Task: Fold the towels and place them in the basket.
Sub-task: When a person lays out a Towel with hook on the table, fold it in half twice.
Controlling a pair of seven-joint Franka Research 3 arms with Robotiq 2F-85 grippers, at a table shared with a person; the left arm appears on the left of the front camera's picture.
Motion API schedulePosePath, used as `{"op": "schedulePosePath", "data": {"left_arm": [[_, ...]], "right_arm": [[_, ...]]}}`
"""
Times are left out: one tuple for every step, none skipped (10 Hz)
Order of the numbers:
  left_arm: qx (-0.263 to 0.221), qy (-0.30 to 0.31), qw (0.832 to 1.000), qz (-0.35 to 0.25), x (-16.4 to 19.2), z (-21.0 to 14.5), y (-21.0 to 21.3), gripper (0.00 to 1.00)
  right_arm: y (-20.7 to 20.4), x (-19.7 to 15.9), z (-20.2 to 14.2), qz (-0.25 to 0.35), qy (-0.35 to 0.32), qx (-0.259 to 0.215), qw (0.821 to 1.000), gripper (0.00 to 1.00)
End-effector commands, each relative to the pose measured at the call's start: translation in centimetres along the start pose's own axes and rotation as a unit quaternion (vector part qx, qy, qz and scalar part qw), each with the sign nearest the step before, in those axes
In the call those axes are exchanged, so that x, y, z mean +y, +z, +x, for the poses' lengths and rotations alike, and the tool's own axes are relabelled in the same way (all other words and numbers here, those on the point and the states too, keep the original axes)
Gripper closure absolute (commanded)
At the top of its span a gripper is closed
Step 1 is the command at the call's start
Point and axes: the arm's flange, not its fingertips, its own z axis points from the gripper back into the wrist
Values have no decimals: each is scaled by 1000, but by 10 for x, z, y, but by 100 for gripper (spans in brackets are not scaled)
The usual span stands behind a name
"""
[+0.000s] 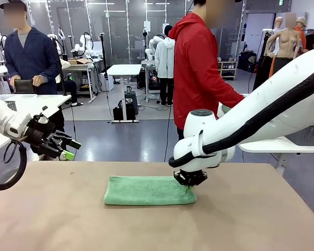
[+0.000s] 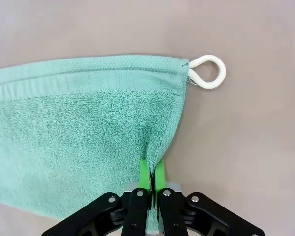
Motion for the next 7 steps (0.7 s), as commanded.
{"op": "schedulePosePath", "data": {"left_arm": [[-3,-2,1000,3,-1,2,1,4],[-3,-2,1000,3,-1,2,1,4],[-3,-2,1000,3,-1,2,1,4],[-3,-2,1000,3,-1,2,1,4],[-3,-2,1000,3,-1,2,1,4],[-3,-2,1000,3,-1,2,1,4],[-3,-2,1000,3,-1,2,1,4]], "right_arm": [[10,-33,-10,-5,11,2,1000,100],[16,-44,-12,-1,5,-8,1000,100],[27,-49,-13,3,2,-24,1000,100],[38,-46,-12,9,5,-37,999,100],[50,-33,-9,6,14,-52,999,100],[64,-11,-8,7,25,-65,998,100],[76,18,-8,3,41,-71,997,100]]}}
